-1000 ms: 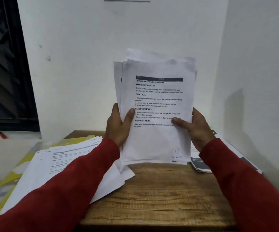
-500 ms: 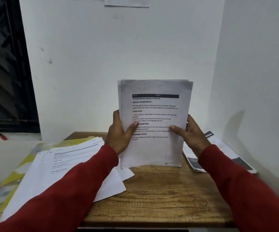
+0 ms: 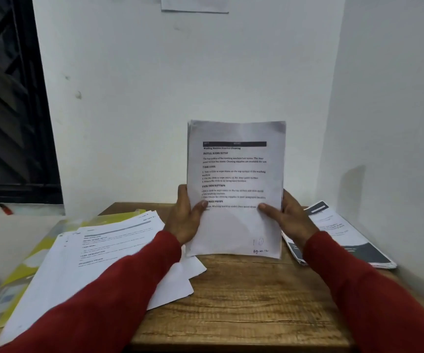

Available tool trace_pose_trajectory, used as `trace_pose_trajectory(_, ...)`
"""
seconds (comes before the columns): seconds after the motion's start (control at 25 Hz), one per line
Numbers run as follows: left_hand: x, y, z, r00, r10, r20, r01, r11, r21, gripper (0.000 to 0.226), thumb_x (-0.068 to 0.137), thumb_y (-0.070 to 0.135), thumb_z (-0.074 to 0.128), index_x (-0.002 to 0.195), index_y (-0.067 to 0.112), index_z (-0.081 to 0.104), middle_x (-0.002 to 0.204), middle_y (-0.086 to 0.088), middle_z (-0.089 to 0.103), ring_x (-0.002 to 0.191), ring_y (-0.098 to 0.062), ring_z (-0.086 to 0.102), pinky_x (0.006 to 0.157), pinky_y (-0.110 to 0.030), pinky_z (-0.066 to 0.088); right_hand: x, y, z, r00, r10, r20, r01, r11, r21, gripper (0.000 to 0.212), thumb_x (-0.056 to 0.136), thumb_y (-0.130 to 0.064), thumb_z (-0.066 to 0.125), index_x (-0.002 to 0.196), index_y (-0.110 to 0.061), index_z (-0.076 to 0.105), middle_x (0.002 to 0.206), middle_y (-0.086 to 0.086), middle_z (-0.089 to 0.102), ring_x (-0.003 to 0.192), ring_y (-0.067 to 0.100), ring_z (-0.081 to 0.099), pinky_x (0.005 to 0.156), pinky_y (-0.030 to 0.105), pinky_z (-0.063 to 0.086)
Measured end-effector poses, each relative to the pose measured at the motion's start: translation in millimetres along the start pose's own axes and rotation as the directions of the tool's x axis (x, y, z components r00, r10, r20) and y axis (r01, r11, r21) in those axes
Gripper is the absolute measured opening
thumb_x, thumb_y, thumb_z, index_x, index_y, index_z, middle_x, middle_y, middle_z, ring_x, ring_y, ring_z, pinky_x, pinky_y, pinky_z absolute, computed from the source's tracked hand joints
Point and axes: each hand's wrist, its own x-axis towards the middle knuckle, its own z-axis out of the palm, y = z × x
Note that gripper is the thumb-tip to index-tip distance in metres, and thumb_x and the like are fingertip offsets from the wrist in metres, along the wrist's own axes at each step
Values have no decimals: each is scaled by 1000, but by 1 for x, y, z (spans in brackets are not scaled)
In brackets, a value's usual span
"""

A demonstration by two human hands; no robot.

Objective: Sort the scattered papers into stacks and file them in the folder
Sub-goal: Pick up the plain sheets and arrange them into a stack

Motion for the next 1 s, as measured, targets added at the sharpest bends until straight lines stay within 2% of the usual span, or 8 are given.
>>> trace_pose_trajectory(0.16, 34, -3, -13, 995, -98, 27, 100, 991, -93, 34, 92, 23, 68, 116, 22, 43, 114, 0, 64, 100, -16, 64, 92, -38, 53, 25, -14, -7, 999, 18, 42, -17, 1000, -23, 42, 90, -8, 69, 128, -17, 57, 120, 1, 71, 109, 21, 69, 93, 38, 55)
trace_pose_trajectory(0.32, 27, -30, -10, 972, -231, 47, 236, 948, -216, 43, 85, 26, 78, 118, 17, 52, 115, -6, 69, 98, -23, 70, 81, -43, 59, 23, 11, 4, 999, 50, 11, -50, 999, 15, 40, 90, -3, 66, 128, -11, 56, 119, 6, 71, 110, 28, 68, 92, 40, 57)
trace_pose_trajectory(0.44, 21, -45, -5, 957, -266, 111, 288, 894, -342, 43, 88, 18, 74, 126, 10, 55, 120, -10, 70, 98, -22, 71, 82, -36, 60, 16, 32, 15, 997, 78, 27, -80, 992, 94, 40, 94, 1, 59, 133, -8, 52, 121, 6, 70, 112, 27, 67, 91, 35, 57)
trace_pose_trajectory(0.56, 19, -52, 1, 969, -226, 99, 247, 899, -362, 41, 92, 15, 67, 130, 9, 53, 119, -6, 70, 101, -21, 69, 83, -30, 59, 18, 47, 19, 997, 68, 45, -75, 984, 160, 43, 95, 0, 57, 137, -9, 49, 127, 10, 67, 117, 29, 64, 97, 45, 53)
trace_pose_trajectory(0.68, 12, -53, 4, 981, -188, 46, 191, 898, -396, 44, 92, 16, 68, 133, 14, 51, 119, -2, 71, 106, -20, 69, 89, -36, 58, 19, 44, 21, 996, 67, -63, -56, 985, 163, 36, 93, -5, 65, 126, -12, 55, 119, 12, 70, 108, 30, 68, 93, 47, 55)
trace_pose_trajectory(0.8, 10, -49, 4, 988, -154, 18, 145, 879, -455, 44, 91, 21, 69, 132, 18, 53, 120, -2, 71, 109, -24, 69, 91, -41, 55, 21, 41, 19, 977, 49, -209, -33, 996, 78, 27, 85, -14, 76, 108, -17, 62, 101, 7, 75, 89, 22, 73, 79, 40, 60)
trace_pose_trajectory(0.88, 9, -42, 4, 987, -160, 28, 151, 836, -528, 43, 89, 32, 67, 129, 21, 56, 121, -2, 71, 111, -25, 68, 92, -42, 55, 21, 41, 17, 967, 16, -256, 7, 996, 87, 20, 86, -14, 75, 103, -9, 66, 95, 6, 75, 81, 19, 72, 73, 33, 57)
trace_pose_trajectory(1.0, 7, -36, 5, 982, -173, 77, 185, 776, -603, 31, 95, 31, 59, 125, 24, 59, 121, -2, 71, 106, -23, 69, 87, -41, 58, 22, 42, 13, 950, -35, -310, 66, 994, 91, 32, 92, -20, 69, 96, 11, 63, 89, 8, 64, 80, 18, 58, 73, 31, 49)
